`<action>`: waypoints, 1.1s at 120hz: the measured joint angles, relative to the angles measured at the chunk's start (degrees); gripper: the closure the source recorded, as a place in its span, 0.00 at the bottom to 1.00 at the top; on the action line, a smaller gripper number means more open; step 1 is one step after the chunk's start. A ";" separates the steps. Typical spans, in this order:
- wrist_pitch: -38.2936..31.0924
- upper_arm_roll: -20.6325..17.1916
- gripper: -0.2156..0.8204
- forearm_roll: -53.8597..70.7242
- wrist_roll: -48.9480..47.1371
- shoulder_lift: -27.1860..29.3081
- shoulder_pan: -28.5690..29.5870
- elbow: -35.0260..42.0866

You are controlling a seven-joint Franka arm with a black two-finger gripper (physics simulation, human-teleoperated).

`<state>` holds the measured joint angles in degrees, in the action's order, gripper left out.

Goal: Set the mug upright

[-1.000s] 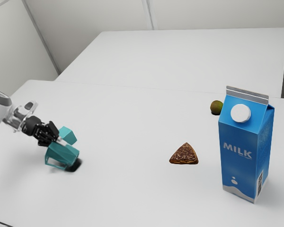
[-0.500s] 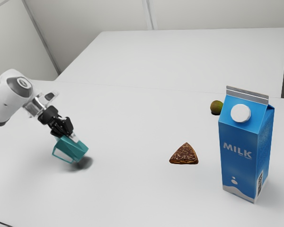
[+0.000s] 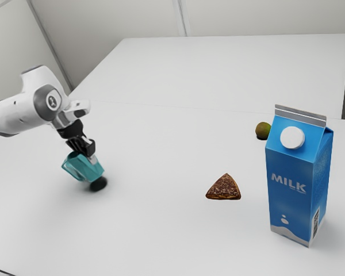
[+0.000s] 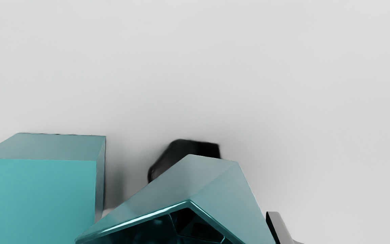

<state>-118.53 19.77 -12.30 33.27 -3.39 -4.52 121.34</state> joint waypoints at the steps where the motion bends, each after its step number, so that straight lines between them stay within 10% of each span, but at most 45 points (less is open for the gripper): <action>1: -0.23 0.01 0.97 0.11 -0.08 0.00 -0.13 0.01; 132: -12.37 1.59 0.97 14.08 -8.65 -2.20 -11.26 3.12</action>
<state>-130.90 21.36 1.77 24.62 -5.59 -15.78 124.46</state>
